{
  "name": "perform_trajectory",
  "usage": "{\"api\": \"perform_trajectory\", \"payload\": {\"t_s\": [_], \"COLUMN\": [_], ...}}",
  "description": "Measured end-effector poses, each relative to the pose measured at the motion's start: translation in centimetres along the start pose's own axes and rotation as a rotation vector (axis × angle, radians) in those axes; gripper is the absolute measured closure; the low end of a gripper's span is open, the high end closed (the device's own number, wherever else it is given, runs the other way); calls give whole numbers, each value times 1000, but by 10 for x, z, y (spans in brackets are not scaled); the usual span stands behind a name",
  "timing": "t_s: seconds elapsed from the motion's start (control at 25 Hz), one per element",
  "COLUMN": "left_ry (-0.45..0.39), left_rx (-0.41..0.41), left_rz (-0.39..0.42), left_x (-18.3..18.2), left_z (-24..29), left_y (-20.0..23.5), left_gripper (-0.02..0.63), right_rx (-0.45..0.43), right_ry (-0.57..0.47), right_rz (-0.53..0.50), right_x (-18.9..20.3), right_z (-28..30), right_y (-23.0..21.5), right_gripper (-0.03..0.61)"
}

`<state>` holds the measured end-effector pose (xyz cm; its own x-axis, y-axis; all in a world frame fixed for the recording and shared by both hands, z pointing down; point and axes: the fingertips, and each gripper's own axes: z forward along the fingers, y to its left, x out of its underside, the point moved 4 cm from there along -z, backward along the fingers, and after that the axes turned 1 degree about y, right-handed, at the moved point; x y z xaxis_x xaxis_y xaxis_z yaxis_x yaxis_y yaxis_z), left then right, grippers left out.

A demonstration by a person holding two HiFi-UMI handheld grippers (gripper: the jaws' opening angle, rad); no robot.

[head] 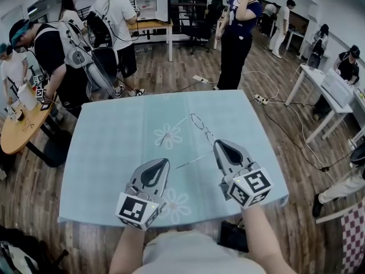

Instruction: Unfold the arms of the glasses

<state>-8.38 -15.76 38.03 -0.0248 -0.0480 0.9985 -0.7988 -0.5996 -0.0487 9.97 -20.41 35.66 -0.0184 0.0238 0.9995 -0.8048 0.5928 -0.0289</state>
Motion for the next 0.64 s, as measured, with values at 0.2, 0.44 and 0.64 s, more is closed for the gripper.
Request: {"api": "perform_trajectory", "payload": {"t_s": [0.2,0.44,0.64], "left_ry": [-3,-5,7], "left_rx": [-8,-18,-30], "left_rz": [1,5,9], "left_x": [0,-1,-1], "left_z": [1,2,5], "left_y": [2,0,4], "left_gripper": [606,606,606], "right_rx": [-3,14,64], "right_ry": [1,-1,-9], "right_rz": [-5,-50,-136], "right_x": [1,0,1], "right_z": [0,-2,1], "right_y": [0,3,17], "right_gripper": [569,569,569]}}
